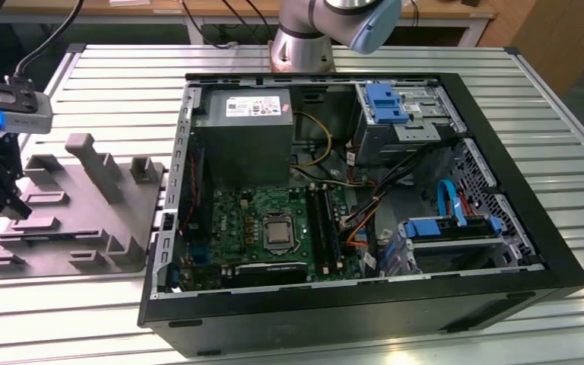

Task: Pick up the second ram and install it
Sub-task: 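Pick up the second ram and move it above second insertion slot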

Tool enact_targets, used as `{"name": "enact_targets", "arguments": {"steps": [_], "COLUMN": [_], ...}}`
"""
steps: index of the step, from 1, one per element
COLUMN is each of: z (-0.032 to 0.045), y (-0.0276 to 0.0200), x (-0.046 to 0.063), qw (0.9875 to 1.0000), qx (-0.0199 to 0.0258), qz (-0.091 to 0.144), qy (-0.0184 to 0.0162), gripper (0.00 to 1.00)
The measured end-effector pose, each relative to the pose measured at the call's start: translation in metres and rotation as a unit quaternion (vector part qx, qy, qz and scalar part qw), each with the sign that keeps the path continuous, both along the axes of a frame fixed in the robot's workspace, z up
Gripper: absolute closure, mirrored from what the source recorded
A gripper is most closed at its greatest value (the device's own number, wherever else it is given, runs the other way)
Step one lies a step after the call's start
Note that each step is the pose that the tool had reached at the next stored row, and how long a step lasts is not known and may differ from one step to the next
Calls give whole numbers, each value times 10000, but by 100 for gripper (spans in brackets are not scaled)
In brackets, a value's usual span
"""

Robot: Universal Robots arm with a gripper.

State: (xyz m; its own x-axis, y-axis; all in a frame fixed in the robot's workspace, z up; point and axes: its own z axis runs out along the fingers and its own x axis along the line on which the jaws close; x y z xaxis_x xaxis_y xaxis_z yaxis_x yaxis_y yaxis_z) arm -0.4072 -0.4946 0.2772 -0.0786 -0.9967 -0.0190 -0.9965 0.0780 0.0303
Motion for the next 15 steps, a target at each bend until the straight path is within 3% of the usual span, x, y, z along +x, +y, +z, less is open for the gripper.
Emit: {"name": "enact_targets", "arguments": {"steps": [5, 15], "z": [-35, -88], "y": [0, 27], "x": [0, -28], "qw": [9995, 9995], "qx": [1, 3], "qz": [310, 327], "qy": [1, 0], "gripper": [90, 90]}}
